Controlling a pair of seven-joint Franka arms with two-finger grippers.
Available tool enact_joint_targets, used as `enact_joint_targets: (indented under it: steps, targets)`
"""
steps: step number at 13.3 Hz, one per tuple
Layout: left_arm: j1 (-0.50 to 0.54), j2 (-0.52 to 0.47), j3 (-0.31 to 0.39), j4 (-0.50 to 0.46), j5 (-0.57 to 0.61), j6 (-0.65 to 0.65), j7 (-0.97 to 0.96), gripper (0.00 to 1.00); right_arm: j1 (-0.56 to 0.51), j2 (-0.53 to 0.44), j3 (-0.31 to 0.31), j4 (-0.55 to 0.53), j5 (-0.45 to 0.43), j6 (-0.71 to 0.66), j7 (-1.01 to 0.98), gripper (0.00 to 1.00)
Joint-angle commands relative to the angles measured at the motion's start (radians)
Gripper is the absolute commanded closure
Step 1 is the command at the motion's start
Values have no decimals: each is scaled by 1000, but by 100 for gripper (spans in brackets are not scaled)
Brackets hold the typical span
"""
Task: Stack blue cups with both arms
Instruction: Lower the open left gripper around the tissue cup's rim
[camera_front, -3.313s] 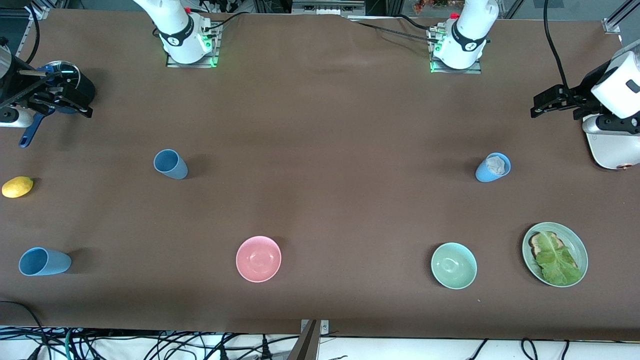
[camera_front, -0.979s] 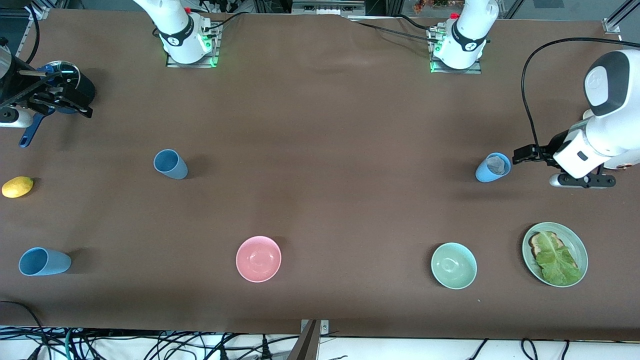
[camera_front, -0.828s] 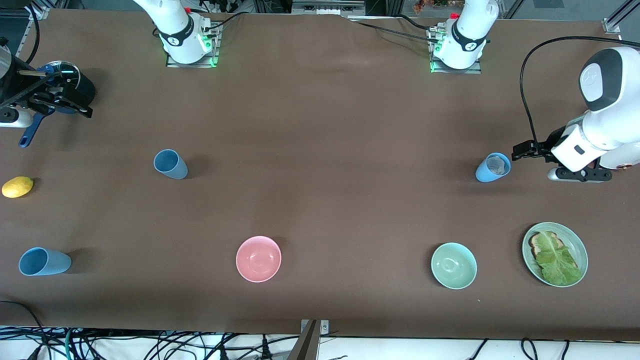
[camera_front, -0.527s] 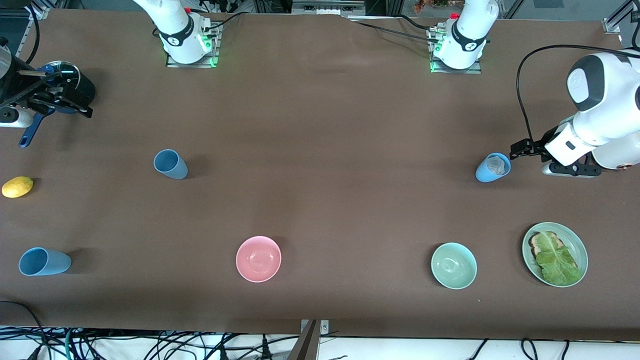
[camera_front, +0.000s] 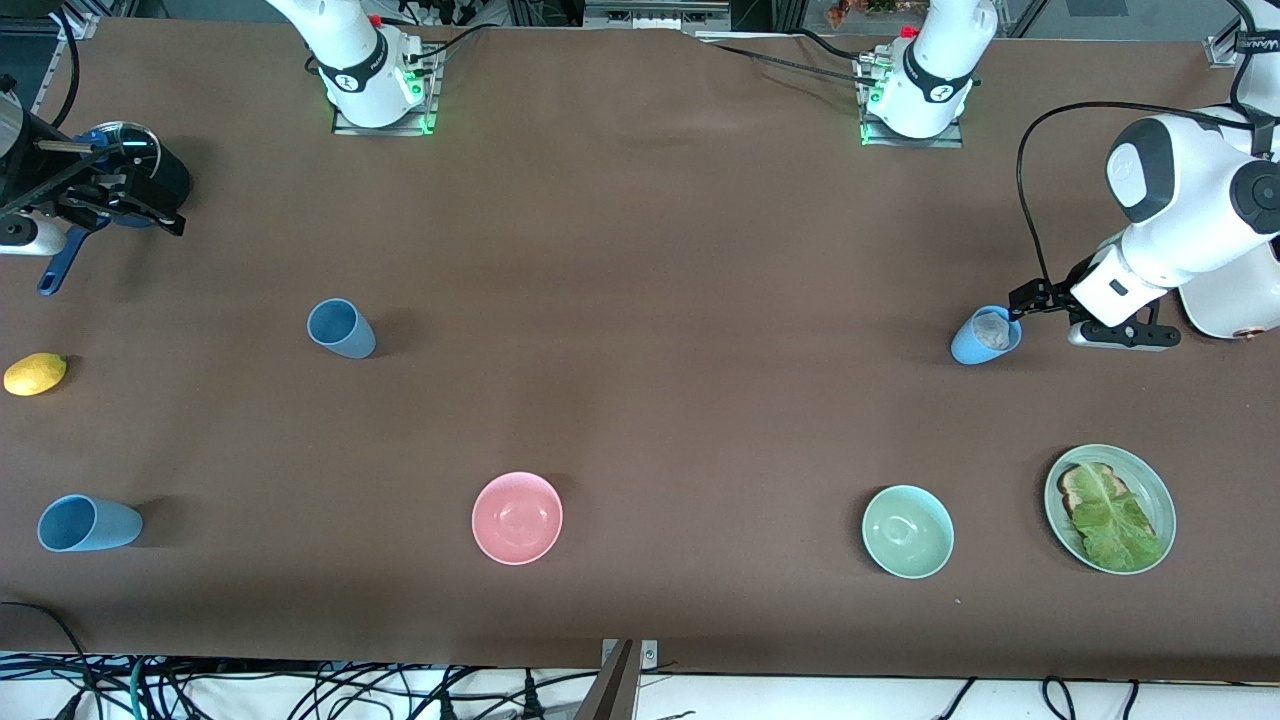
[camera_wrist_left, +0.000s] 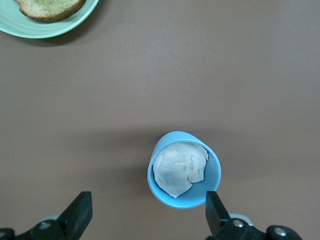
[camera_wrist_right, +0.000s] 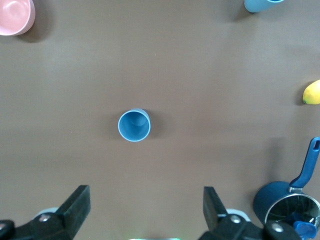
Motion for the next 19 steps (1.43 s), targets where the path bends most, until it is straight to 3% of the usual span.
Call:
enact_joint_targets:
  steps: [1, 7, 15, 19]
  targets:
    - [-3, 12, 5, -14, -20, 53, 28, 0, -11, 6, 5, 20, 10, -10, -4, 0]
    - [-16, 60, 3, -16, -49, 122, 28, 0, -11, 8, 5, 20, 11, -9, -4, 0]
    - [-22, 67, 3, -123, -51, 310, 70, 0, -11, 8, 5, 20, 10, -7, -4, 0]
    - [-17, 75, 5, -130, -158, 321, 192, 0, -11, 8, 5, 20, 10, -6, -7, 0]
